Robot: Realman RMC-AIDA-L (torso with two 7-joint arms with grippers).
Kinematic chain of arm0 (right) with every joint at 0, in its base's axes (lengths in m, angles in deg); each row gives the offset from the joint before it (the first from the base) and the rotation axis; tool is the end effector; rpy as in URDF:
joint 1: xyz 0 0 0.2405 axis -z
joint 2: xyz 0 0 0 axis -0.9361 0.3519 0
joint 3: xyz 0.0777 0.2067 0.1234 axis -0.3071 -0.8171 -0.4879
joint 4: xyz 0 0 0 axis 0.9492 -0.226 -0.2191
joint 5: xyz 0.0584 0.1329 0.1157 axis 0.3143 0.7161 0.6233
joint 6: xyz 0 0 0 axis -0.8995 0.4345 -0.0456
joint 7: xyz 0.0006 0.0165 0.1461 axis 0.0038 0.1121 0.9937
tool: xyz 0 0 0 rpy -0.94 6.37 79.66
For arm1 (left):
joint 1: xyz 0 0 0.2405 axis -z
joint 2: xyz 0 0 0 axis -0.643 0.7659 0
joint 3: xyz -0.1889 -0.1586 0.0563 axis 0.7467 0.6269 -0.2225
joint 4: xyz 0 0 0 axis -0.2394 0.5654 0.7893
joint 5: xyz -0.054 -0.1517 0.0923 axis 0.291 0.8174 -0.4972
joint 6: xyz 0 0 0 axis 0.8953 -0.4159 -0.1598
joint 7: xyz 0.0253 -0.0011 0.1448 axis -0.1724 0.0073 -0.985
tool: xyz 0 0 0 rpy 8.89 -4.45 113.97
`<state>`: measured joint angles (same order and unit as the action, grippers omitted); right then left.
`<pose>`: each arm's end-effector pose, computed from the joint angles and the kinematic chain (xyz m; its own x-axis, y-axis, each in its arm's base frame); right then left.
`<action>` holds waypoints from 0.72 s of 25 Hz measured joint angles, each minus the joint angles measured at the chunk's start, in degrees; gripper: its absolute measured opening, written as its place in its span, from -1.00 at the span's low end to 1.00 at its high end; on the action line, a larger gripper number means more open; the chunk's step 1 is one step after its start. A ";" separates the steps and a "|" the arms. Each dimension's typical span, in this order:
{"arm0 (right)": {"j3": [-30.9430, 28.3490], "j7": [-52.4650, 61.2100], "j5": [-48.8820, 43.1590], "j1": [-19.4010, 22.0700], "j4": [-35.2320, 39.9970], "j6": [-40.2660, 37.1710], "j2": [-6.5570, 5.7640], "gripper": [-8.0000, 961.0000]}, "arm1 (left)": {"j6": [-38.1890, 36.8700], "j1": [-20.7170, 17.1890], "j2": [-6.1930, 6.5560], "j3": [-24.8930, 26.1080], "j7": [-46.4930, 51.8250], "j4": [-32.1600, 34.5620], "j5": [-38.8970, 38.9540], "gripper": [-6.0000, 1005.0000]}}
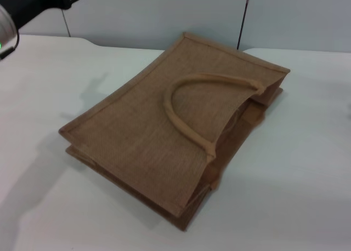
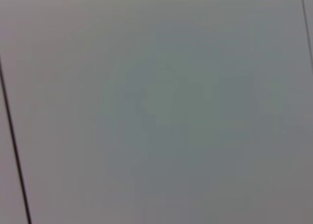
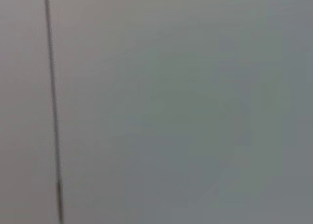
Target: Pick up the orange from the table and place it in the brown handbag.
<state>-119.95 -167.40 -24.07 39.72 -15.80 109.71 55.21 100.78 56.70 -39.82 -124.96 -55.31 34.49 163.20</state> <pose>0.3162 0.3540 0.0432 0.6627 0.0162 -0.7487 -0.7314 -0.2007 -0.6518 -0.2135 0.3789 0.0980 0.7933 -0.0406 0.6075 0.5396 -0.4154 -0.7323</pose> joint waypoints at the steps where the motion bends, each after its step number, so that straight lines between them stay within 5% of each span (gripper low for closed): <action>1: -1.01 -1.61 0.00 0.06 0.87 0.56 0.00 0.81 | 0.00 0.00 0.00 0.00 0.00 0.00 0.00 0.69; 3: -3.33 -4.72 0.00 0.39 3.11 2.13 0.02 0.81 | 0.91 -0.01 -0.08 -2.38 -16.48 -8.22 14.81 0.69; 10: -6.06 -11.73 0.00 1.14 8.79 6.82 0.11 0.81 | 8.36 0.07 -0.11 -4.35 -36.09 -19.93 33.07 0.68; 18: -6.29 -16.58 2.11 1.36 13.27 7.96 0.23 0.80 | 17.81 2.00 -0.42 -4.50 -49.87 -33.67 44.34 0.68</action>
<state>-126.24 -183.99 -21.96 41.08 -2.53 117.67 55.44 118.59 58.69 -40.24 -129.46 -105.18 0.82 207.54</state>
